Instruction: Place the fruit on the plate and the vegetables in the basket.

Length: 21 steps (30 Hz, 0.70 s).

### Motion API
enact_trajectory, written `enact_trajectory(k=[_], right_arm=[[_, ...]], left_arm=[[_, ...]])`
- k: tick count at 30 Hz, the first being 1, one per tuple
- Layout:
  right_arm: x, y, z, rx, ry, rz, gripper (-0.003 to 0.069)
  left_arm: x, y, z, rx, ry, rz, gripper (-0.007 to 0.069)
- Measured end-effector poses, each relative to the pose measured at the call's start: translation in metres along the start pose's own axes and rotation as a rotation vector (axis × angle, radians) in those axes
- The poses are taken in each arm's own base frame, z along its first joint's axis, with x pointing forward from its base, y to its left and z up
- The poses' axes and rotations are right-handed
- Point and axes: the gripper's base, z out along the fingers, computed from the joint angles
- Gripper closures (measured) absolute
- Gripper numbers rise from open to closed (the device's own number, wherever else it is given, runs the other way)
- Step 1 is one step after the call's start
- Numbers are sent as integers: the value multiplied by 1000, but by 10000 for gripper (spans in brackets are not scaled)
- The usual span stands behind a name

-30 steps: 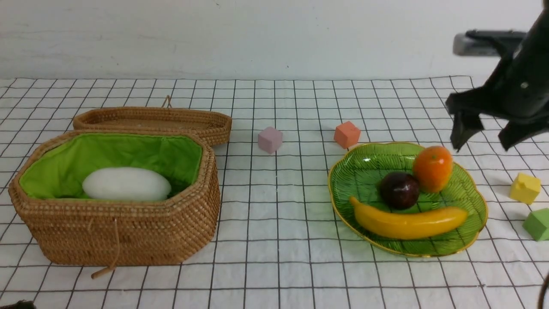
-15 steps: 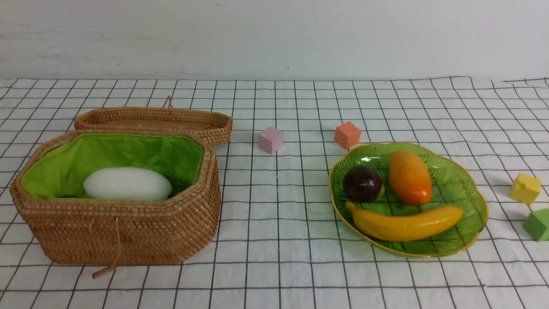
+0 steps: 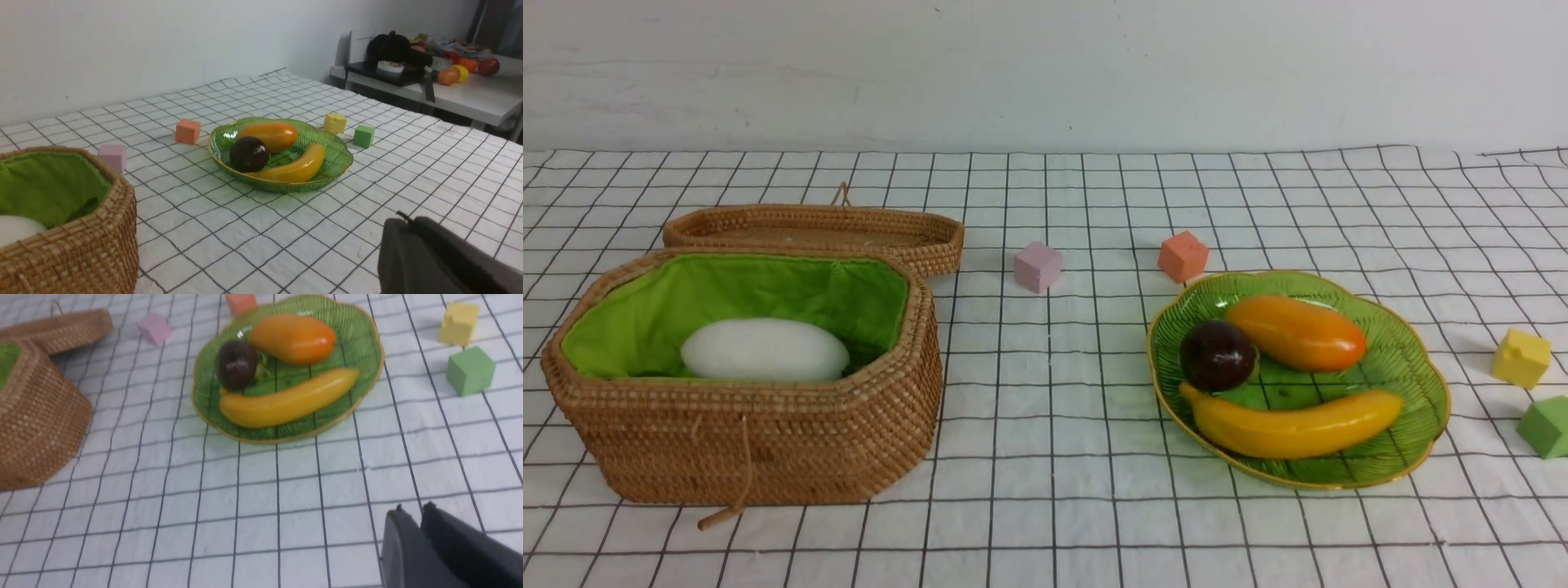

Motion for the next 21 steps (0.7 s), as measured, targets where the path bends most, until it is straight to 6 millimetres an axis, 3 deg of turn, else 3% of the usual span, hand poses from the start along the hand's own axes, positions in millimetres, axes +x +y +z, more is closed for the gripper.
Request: enact_trajectory(k=[11,15,17,20,21], right_arm=[[5,-3,3,10,-10,-8,547],[8,-8,17,20,-98,-27,619],[20,-15,34,30,-187,-73,664],[45,-25,54,59,-203,-101,667],[62,-32,66,77,-210,-102,667]], left_arm=[[10,1,3,-2,38,-2,638],[10,1,3,-2,38,-2,638],[10,1,3,-2,38,-2,638],[10,1,3,-3,38,0,638],[10,1,3,-3,38,0,638]])
